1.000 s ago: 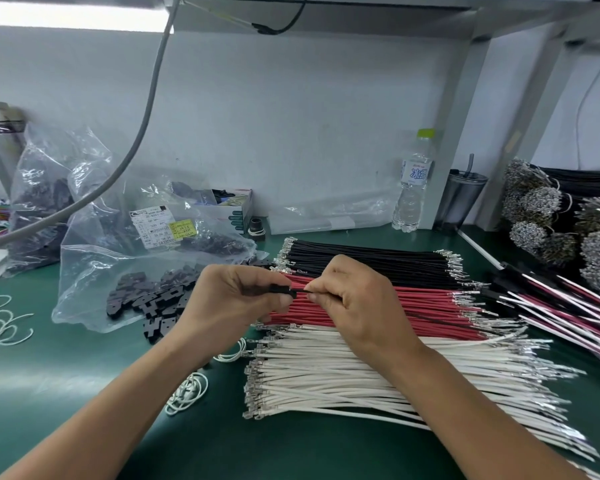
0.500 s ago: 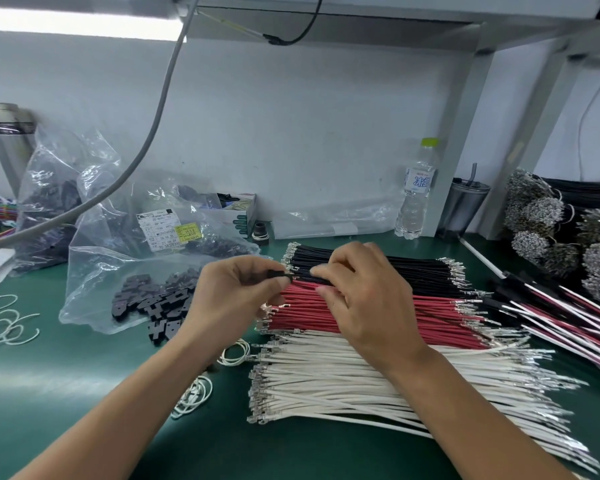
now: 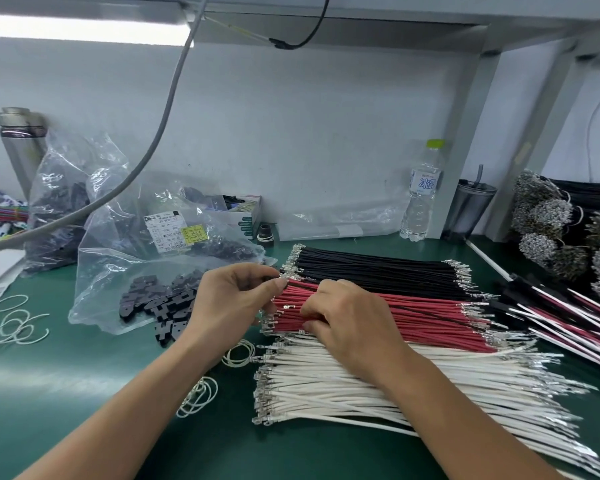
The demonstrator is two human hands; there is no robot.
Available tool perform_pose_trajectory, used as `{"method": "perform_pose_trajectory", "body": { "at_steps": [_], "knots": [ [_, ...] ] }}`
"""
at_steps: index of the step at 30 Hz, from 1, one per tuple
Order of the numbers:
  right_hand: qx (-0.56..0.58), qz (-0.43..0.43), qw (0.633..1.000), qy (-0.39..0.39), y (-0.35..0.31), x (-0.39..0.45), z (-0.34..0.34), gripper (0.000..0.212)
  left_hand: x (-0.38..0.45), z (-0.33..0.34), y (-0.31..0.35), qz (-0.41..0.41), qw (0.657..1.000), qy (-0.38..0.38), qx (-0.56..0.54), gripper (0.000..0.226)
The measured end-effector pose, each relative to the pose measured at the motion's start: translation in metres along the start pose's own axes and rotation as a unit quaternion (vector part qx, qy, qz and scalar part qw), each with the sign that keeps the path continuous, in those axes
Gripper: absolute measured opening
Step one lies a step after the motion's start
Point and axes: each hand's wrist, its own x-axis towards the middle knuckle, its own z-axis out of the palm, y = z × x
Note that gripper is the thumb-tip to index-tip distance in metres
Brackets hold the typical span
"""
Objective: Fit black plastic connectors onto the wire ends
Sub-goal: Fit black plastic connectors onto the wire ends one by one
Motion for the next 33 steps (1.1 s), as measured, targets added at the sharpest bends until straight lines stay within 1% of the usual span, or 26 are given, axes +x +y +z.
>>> {"method": "perform_pose_trajectory", "body": {
  "at_steps": [5, 7, 10, 12, 14, 16, 18, 22, 27, 33],
  "knots": [
    [-0.003, 0.001, 1.000, 0.012, -0.002, 0.000, -0.003, 0.011, 0.001, 0.000, 0.001, -0.001, 1.000, 0.005, -0.010, 0.012],
    [0.019, 0.016, 0.999, 0.029, 0.002, -0.001, -0.009, 0.010, 0.003, -0.002, 0.004, -0.002, 1.000, 0.015, -0.020, 0.011],
    [0.112, 0.062, 0.990, 0.053, 0.011, 0.000, -0.018, 0.009, 0.004, -0.008, 0.010, -0.026, 0.996, 0.008, -0.089, 0.013],
    [0.186, 0.073, 0.978, 0.059, 0.014, -0.001, -0.022, 0.018, 0.004, -0.012, 0.014, -0.053, 0.987, -0.019, -0.152, 0.021],
    [0.218, 0.071, 0.971, 0.073, 0.014, -0.003, -0.025, 0.022, 0.003, -0.014, 0.016, -0.076, 0.976, -0.046, -0.197, 0.030],
    [0.219, 0.068, 0.970, 0.085, 0.011, -0.004, -0.027, 0.018, 0.002, -0.013, 0.017, -0.093, 0.966, -0.069, -0.231, 0.040],
    [0.203, 0.059, 0.973, 0.094, 0.009, -0.005, -0.029, 0.010, 0.001, -0.012, 0.018, -0.103, 0.956, -0.089, -0.260, 0.044],
    [0.196, 0.039, 0.973, 0.117, 0.006, -0.007, -0.031, 0.005, 0.000, -0.012, 0.020, -0.111, 0.945, -0.119, -0.284, 0.040],
    [0.230, 0.039, 0.961, 0.148, 0.005, -0.008, -0.032, 0.005, -0.001, -0.013, 0.019, -0.112, 0.941, -0.137, -0.288, 0.036],
    [0.236, 0.038, 0.956, 0.173, 0.005, -0.008, -0.031, 0.007, -0.002, -0.014, 0.019, -0.111, 0.939, -0.156, -0.285, 0.034]
  ]
}}
